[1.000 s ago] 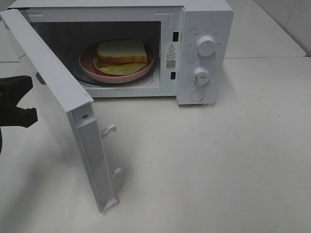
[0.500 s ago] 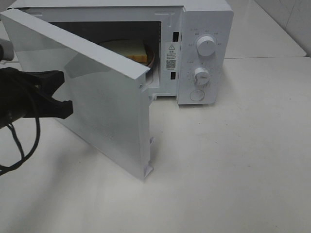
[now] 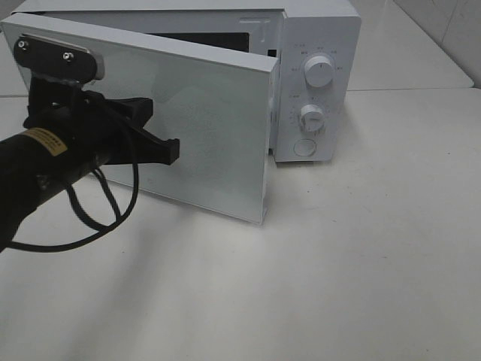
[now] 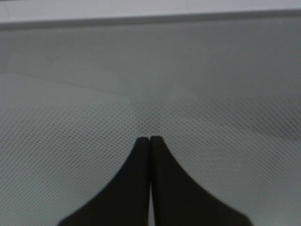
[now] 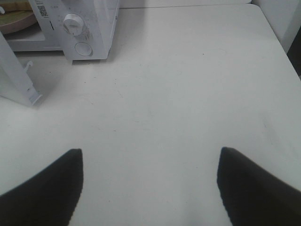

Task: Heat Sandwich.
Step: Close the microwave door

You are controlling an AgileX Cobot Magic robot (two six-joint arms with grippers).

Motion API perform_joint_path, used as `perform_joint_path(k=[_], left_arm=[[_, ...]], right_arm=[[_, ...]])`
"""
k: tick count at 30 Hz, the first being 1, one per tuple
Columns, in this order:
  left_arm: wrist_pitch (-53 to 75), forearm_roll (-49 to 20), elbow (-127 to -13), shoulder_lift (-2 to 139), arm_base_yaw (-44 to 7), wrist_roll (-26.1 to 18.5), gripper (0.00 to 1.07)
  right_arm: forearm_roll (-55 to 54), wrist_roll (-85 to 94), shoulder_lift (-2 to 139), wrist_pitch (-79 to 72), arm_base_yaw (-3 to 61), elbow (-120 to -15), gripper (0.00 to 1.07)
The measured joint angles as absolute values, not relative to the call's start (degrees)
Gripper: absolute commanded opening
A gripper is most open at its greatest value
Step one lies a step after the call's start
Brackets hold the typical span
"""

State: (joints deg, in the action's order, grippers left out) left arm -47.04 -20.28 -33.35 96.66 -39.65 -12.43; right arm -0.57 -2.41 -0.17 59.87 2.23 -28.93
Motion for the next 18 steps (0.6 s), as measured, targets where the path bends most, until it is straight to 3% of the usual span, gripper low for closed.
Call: perform_joint_path(k=[18], left_arm=[[-45.26,-23.55,-47.67,106.4,-41.83,-13.75,0.0]], right_arm=[[-0.57,-2.41,-0.17,59.87,2.23,-28.93,0.76]])
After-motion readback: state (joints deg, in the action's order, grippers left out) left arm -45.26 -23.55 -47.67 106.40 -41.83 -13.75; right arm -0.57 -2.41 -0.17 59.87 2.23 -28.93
